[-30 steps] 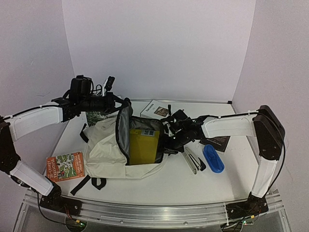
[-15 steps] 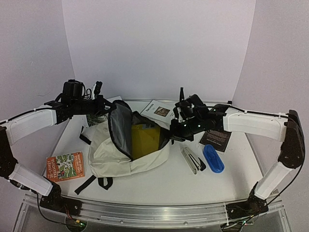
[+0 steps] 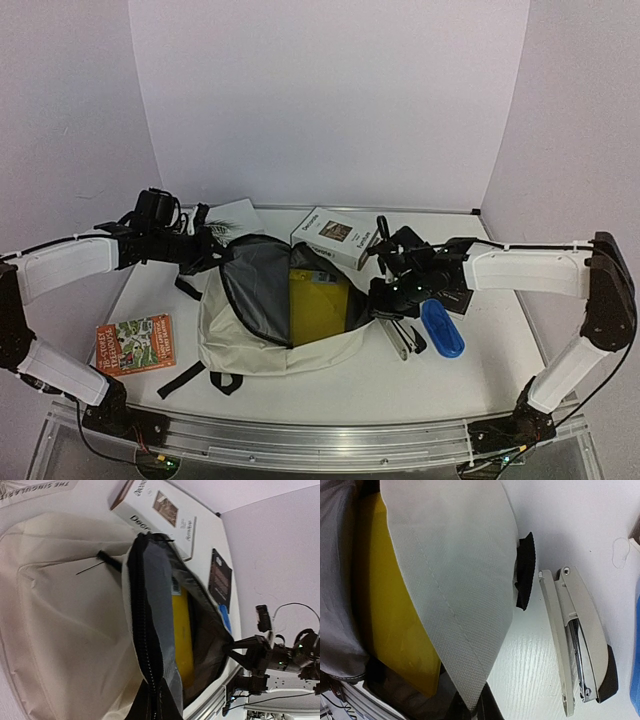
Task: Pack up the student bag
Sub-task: Adjust the student bag at the center of the board.
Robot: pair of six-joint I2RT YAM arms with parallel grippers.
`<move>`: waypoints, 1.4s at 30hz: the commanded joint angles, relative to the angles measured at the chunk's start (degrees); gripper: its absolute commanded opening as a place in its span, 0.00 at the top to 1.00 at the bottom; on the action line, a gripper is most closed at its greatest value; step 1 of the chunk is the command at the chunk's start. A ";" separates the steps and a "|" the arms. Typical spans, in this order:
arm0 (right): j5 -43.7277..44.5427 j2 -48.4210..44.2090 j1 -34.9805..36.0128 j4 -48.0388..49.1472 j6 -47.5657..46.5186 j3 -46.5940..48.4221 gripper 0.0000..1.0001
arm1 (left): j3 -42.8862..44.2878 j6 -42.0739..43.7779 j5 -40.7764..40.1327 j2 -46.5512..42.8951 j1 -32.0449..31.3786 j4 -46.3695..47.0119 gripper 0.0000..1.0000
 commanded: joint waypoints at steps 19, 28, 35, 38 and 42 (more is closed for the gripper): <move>2.93 3.23 -1.68 5.03 -6.44 8.44 0.24 | -3.86 -0.74 -13.90 9.17 0.05 -5.25 0.80; -2.45 0.54 -9.48 5.17 -10.16 12.98 0.11 | -0.09 -0.45 -18.74 5.36 0.29 -9.98 0.46; -7.79 7.40 -16.71 11.68 -12.10 14.39 0.16 | 0.00 -1.88 -15.89 -1.15 1.32 -9.45 0.22; -11.62 11.24 -18.83 16.20 -11.64 15.12 0.24 | 0.02 -2.49 -14.71 -3.45 2.25 -9.29 0.14; -16.76 16.45 -20.24 22.29 -9.83 15.95 0.32 | 0.01 -3.02 -13.47 -5.16 3.72 -8.99 0.09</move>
